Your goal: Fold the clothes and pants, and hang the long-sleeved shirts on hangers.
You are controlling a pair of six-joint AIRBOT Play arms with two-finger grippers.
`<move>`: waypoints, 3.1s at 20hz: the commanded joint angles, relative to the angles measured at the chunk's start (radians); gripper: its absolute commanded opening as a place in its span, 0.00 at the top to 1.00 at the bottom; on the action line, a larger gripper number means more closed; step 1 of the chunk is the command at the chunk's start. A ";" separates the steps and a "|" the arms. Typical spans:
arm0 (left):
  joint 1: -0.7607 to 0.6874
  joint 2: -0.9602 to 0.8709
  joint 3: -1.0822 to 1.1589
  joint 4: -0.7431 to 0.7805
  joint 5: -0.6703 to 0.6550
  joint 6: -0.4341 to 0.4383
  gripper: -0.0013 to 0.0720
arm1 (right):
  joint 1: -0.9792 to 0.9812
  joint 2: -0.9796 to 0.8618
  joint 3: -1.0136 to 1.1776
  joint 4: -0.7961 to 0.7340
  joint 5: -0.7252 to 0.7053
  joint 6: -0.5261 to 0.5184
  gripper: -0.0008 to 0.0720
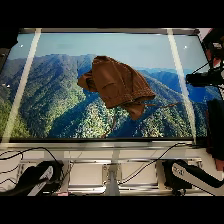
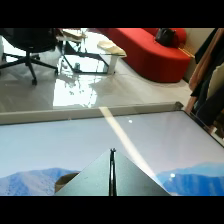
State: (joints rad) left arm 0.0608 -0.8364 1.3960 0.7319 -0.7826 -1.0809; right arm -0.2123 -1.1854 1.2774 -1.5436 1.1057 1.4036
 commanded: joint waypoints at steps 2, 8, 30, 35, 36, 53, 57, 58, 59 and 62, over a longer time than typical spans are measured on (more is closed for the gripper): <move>0.001 0.000 0.000 0.000 0.000 0.000 0.96 | 0.001 0.000 0.000 0.000 0.000 0.000 0.95; 0.001 0.000 0.000 0.000 0.000 0.000 0.96 | 0.001 0.000 0.000 0.003 -0.005 0.000 0.95; 0.001 0.002 0.000 -0.006 0.224 -0.003 0.96 | 0.368 -0.052 -0.178 0.406 -0.072 -0.107 0.89; 0.001 0.002 0.000 -0.006 0.183 -0.003 0.96 | 0.510 -0.172 -0.249 0.634 -0.109 -0.106 0.56; 0.001 0.002 0.000 -0.006 0.183 -0.003 0.96 | 0.534 -0.201 -0.250 0.661 -0.133 -0.103 0.52; 0.001 0.000 -0.001 0.107 0.167 -0.003 0.95 | 0.601 -0.457 -0.249 1.034 -0.370 -0.024 0.22; 0.001 0.000 -0.001 0.107 0.167 -0.003 0.95 | 0.558 -0.457 -0.249 0.951 -0.294 -0.002 0.22; 0.001 0.000 -0.001 0.107 0.167 -0.003 0.95 | 0.546 -0.457 -0.249 0.950 -0.293 -0.002 0.22; 0.001 0.000 -0.001 0.106 0.167 -0.003 0.95 | 0.536 -0.457 -0.247 0.949 -0.300 0.000 0.22; 0.001 0.000 -0.001 0.107 0.168 -0.003 0.95 | 0.529 -0.457 -0.247 0.964 -0.341 0.002 0.22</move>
State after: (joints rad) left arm 0.0608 -0.8364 1.3956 0.8371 -0.6151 -1.0843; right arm 0.3294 -1.6417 1.0294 -0.5777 0.7856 1.3994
